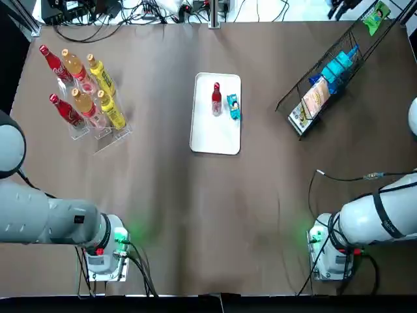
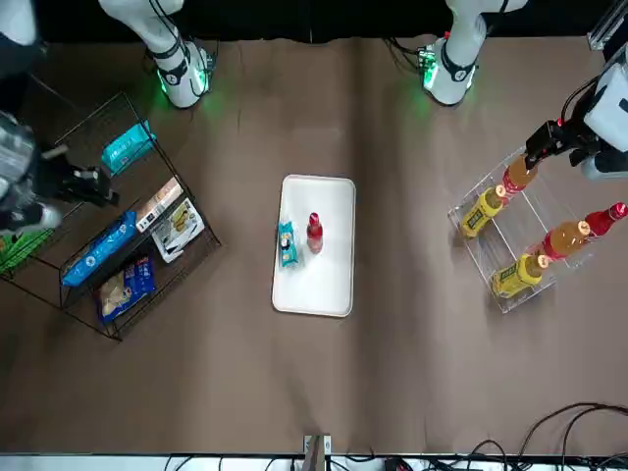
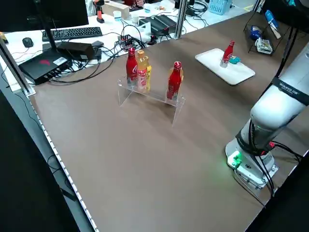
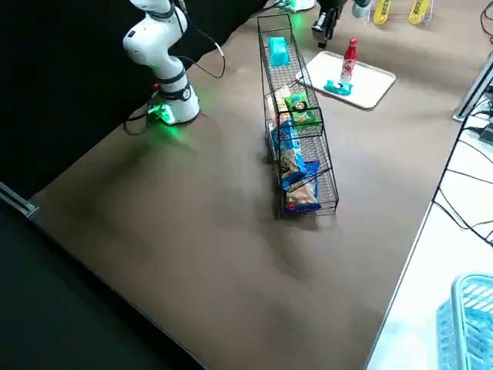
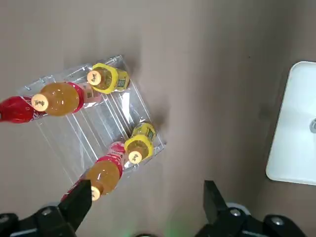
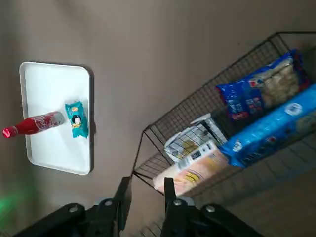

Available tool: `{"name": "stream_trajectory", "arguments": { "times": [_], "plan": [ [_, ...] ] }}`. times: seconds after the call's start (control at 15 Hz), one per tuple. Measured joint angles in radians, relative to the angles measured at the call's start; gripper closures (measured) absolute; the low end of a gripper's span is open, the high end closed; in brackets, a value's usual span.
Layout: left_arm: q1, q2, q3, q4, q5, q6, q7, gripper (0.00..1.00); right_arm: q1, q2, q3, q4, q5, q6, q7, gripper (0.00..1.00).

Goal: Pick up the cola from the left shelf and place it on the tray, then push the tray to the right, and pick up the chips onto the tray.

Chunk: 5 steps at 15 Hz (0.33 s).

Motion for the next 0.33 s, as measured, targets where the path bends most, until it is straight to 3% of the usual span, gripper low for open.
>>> {"name": "stream_trajectory", "arguments": {
  "times": [0.13, 0.33],
  "plan": [
    [-0.002, 0.004, 0.000, 0.000, 0.000, 0.000, 0.000, 0.00, -0.009, -0.021, 0.001, -0.003, -0.008, -0.012, -0.009, 0.63],
    [-0.002, 0.010, 0.001, 0.000, 0.000, 0.001, 0.000, 0.00, 0.000, -0.034, 0.017, -0.017, -0.067, -0.013, -0.009, 0.41]
  ]
}}
